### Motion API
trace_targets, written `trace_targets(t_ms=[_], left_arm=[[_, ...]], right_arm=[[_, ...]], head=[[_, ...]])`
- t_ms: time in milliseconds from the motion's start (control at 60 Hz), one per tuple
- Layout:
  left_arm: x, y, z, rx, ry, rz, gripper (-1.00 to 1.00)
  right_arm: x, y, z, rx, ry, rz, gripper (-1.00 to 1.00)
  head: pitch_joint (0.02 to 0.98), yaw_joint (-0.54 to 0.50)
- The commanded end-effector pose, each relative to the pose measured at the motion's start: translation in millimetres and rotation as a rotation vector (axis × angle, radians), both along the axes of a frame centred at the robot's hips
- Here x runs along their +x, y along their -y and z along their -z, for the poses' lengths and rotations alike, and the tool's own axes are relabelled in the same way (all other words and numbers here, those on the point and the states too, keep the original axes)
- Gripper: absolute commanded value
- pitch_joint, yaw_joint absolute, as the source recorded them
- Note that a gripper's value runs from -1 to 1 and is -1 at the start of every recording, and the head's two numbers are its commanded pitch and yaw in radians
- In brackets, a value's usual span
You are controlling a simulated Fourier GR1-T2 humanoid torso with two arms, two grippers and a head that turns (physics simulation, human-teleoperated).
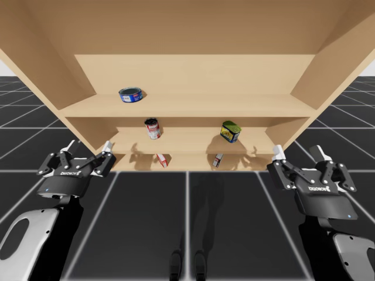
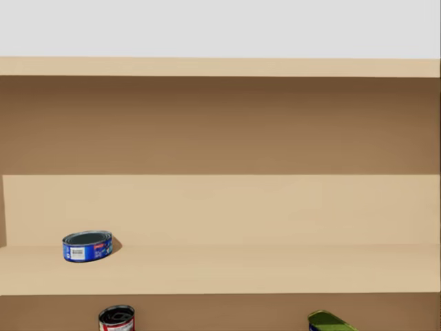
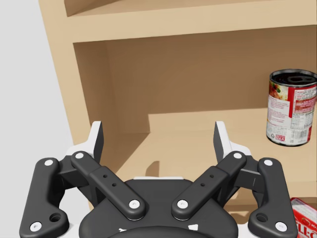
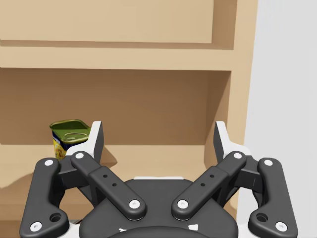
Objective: Look through the shelves, find the pudding box, and take it.
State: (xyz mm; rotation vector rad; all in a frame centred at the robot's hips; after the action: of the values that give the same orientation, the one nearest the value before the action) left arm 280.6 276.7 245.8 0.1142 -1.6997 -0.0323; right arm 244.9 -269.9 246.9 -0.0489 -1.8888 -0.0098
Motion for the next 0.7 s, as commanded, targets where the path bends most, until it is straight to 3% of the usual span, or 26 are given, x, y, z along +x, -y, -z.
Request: trace_targets(t_ms=[17,83,283,467,700], left_arm=[[-0.1,0.7,0.4,0.004,-0.003,0.003,-1.00],[0.0,0.9,0.5,0.005,-0.005,0.004,-1.00],[0.0,1.6,0.9,0.011,-0.009,0.004,-1.00],[0.5,2.1,1.2,0.020,-0.014,0.001,-1.00],[0.6,3.6,2.0,0.034,-0.018,0.002,-1.00]], right_arm=[[-1.3,-1.5,0.7,0.014,0.023,0.032,-1.00],[0.0,-2.4,1.8,-0.026,0.013,-0.006,-1.00],[2.0,-0.2,1.1,-0.015,-0.024,-0.006,-1.00],[2.3,-0.1,0.6,-0.016,-0.024,-0.002,-1.00],[3.1,-1.8,2.4,-0.041,-0.037,0.000,-1.00]], head=[[0.098,-0.02],[0.106,-0.02],[0.195,-0.03],[0.338,-0.04],[0.484,-0.04]])
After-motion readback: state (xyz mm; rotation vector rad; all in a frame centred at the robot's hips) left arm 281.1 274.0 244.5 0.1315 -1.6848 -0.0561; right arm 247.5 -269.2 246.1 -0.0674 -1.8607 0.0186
